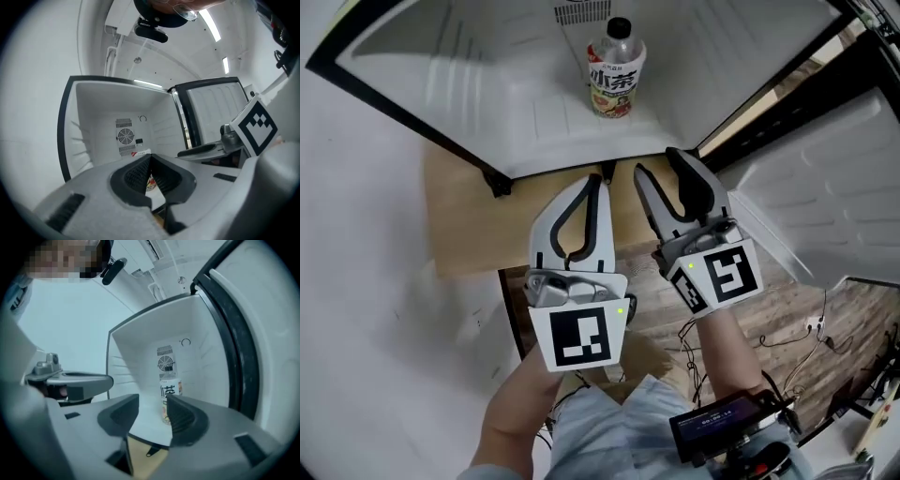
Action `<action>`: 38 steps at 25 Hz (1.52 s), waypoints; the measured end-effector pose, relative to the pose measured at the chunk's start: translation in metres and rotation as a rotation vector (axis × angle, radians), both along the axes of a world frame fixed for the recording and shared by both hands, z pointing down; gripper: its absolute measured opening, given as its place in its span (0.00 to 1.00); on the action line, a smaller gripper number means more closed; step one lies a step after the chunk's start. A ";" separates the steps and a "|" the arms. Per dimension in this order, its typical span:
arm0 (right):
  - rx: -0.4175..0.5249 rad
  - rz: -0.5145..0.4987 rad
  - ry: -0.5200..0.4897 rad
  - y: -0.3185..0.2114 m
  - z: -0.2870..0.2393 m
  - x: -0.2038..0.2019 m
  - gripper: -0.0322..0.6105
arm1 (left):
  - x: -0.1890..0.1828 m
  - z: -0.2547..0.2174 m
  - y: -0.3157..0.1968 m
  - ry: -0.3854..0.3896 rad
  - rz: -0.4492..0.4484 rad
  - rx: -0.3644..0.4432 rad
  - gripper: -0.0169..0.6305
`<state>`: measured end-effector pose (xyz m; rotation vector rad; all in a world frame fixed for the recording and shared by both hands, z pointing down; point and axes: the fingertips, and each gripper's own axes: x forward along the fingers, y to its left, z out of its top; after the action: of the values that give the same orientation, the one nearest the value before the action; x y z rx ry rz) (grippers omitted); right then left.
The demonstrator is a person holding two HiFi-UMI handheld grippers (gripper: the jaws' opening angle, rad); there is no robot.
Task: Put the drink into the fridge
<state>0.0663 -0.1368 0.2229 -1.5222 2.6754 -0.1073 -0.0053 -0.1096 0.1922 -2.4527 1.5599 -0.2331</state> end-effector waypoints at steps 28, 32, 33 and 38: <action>0.194 0.124 0.086 0.146 -0.149 0.051 0.06 | -0.008 -0.142 0.117 0.031 -0.075 0.146 0.04; 0.206 0.121 0.110 0.147 -0.152 0.050 0.06 | -0.002 -0.141 0.120 0.026 -0.062 0.141 0.04; 0.208 0.120 0.116 0.147 -0.153 0.049 0.06 | -0.001 -0.141 0.120 0.025 -0.061 0.141 0.04; 0.212 0.113 0.109 0.149 -0.153 0.048 0.06 | 0.002 -0.142 0.121 0.021 -0.057 0.141 0.04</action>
<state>0.1142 0.0118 0.0699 -1.6488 2.5723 0.2631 -0.0033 0.0114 0.0502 -2.3134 1.5982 -0.1032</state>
